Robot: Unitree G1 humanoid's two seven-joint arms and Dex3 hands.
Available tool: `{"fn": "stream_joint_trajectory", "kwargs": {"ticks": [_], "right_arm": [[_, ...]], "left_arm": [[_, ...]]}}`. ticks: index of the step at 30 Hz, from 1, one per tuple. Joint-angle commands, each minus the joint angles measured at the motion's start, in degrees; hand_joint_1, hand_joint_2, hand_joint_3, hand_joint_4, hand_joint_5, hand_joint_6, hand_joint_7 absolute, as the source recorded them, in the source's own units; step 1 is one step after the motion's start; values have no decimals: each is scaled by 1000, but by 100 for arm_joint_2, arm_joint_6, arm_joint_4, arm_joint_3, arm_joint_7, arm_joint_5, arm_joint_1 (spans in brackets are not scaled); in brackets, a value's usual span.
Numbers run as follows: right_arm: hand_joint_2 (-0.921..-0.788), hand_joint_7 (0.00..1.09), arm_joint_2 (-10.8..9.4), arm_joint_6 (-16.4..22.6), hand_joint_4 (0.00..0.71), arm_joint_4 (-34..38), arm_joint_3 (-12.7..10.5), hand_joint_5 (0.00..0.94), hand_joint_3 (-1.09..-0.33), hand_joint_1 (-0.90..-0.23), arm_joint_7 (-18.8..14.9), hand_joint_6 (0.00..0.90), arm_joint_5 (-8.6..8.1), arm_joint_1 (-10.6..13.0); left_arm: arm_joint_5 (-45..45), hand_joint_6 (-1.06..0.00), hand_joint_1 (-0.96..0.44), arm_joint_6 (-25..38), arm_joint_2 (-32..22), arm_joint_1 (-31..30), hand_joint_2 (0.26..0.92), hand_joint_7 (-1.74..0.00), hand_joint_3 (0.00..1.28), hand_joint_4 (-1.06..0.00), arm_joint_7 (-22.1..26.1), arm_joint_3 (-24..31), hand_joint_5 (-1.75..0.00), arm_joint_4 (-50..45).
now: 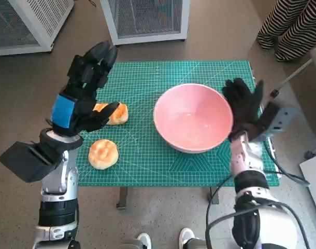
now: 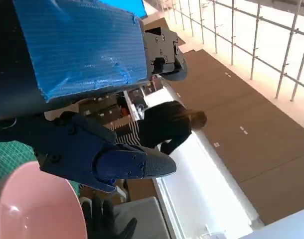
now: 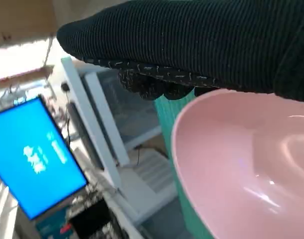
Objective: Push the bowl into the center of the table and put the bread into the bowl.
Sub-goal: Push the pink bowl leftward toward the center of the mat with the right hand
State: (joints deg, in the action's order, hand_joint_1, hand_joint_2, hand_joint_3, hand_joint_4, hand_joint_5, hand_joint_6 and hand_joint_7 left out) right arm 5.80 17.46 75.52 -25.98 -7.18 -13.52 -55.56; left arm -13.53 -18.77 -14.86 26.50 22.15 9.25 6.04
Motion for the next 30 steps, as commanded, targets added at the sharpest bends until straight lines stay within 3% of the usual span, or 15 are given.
{"fn": "stream_joint_trajectory", "kwargs": {"ticks": [1,16,30], "right_arm": [[-921,471,-106,-121,107,75,56,0,-777,-511,12,2,68,-56],[-921,446,-291,-277,106,102,278,5,-780,-535,65,6,317,-291],[-921,466,-99,-93,132,52,387,13,-802,-499,-9,38,473,-362]], "left_arm": [[-61,-2,-644,45,-67,-82,921,-578,284,-221,-38,82,-17,-144],[62,-1,-664,-18,-91,-200,921,-526,287,-222,-218,114,-11,-237],[-35,-11,-670,2,-89,-227,921,-499,283,-223,-238,147,-8,-192]]}}
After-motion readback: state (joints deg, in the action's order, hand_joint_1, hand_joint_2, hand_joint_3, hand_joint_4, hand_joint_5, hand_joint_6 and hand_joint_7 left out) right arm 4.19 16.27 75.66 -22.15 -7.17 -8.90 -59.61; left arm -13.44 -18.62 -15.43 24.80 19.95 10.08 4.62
